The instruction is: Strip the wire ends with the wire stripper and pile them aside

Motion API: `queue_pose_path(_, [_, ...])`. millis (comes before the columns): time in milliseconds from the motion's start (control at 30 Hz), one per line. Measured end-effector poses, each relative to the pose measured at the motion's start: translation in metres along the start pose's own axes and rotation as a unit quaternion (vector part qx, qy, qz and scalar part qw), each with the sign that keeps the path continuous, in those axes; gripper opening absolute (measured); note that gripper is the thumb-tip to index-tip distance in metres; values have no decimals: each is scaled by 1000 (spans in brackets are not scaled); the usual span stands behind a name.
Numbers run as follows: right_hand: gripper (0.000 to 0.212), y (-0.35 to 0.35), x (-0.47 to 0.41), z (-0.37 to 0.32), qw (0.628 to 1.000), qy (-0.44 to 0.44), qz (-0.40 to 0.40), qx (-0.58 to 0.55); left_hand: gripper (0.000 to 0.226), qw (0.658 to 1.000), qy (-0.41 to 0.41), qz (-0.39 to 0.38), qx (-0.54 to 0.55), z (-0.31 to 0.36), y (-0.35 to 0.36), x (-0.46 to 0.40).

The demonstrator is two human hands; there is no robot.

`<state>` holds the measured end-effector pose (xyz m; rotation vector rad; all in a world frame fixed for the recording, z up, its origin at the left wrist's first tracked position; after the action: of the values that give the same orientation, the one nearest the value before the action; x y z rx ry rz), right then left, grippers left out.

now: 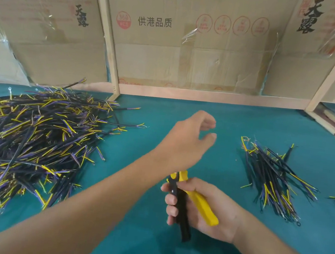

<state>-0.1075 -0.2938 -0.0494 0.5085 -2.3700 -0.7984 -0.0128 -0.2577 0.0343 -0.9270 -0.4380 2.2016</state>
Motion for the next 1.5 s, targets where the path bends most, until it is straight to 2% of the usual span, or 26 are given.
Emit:
queue_pose_path(67, [39, -9, 7, -1, 998, 6, 67, 6, 15, 999, 45, 18, 21, 12, -33, 30])
queue_pose_path(133, [42, 1, -2, 3, 1000, -18, 21, 1, 12, 993, 77, 14, -86, 11, -73, 50])
queue_pose_path(167, [42, 2, -5, 6, 999, -30, 16, -8, 9, 986, 63, 9, -153, 1, -95, 58])
queue_pose_path(233, [40, -1, 1, -1, 998, -50, 31, -15, 9, 961, -23, -9, -275, -33, -139, 73])
queue_pose_path(300, [43, 1, 0, -3, 996, -73, 49, -16, 13, 927, -126, -36, -352, -70, -174, 86])
queue_pose_path(367, [46, 3, -4, -6, 992, -94, 85, -14, 17, 903, -161, -70, -392, -100, -191, 91])
queue_pose_path(533, [36, 14, -23, -12, 980, -134, 146, -17, 24, 869, -122, -163, -451, -142, -187, 61])
queue_pose_path(733, [42, 10, -25, 2, 985, -132, 99, -44, 27, 808, -140, -263, -509, -174, -162, 28])
queue_pose_path(867, [42, -1, -23, 1, 986, -124, 110, -37, 35, 746, -115, -270, -598, -181, -148, 17])
queue_pose_path(933, [42, -2, -25, -1, 986, -117, 108, -49, 37, 728, -97, -269, -623, -175, -144, 14])
queue_pose_path(967, [43, -2, -26, -2, 986, -115, 108, -55, 35, 730, -92, -259, -626, -167, -145, 11])
queue_pose_path(1000, [44, -3, -28, -3, 986, -114, 108, -60, 32, 746, -85, -234, -618, -158, -148, 8])
queue_pose_path(1033, [44, -3, -29, -4, 986, -113, 108, -63, 26, 784, -77, -187, -587, -147, -153, 5])
queue_pose_path(1067, [44, -4, -30, -5, 986, -109, 107, -64, 19, 839, -66, -116, -527, -133, -157, 5])
queue_pose_path(1133, [42, -6, -30, -6, 987, -101, 104, -68, 6, 949, -41, 55, -307, -103, -156, 16])
queue_pose_path(1167, [40, -6, -30, -6, 987, -97, 104, -70, 8, 981, -45, 117, -151, -89, -149, 29])
queue_pose_path(1200, [39, -6, -31, -7, 988, -94, 103, -72, 12, 988, -53, 141, 13, -77, -135, 43])
queue_pose_path(1233, [39, -5, -30, -8, 988, -92, 105, -73, 14, 978, -66, 138, 140, -68, -118, 58])
queue_pose_path(1267, [39, -5, -31, -8, 987, -92, 108, -73, 14, 965, -81, 125, 214, -62, -101, 71])
queue_pose_path(1400, [37, -4, -33, -8, 985, -98, 132, -59, 20, 938, -124, 97, 309, -58, -57, 103])
queue_pose_path(1500, [32, -5, -35, -7, 984, -101, 138, -42, 24, 932, -117, 100, 329, -58, -50, 106])
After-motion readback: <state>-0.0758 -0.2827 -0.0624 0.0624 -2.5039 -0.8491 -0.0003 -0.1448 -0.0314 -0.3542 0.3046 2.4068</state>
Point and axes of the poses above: each hand's wrist, its own x-axis away from the middle knuckle, its own y-axis out of the palm, z = x × y, the point moved 3 cm from there along -x, towards the middle knuckle, and after that the axes turned 15 degrees about y, right-handed, at the moved point
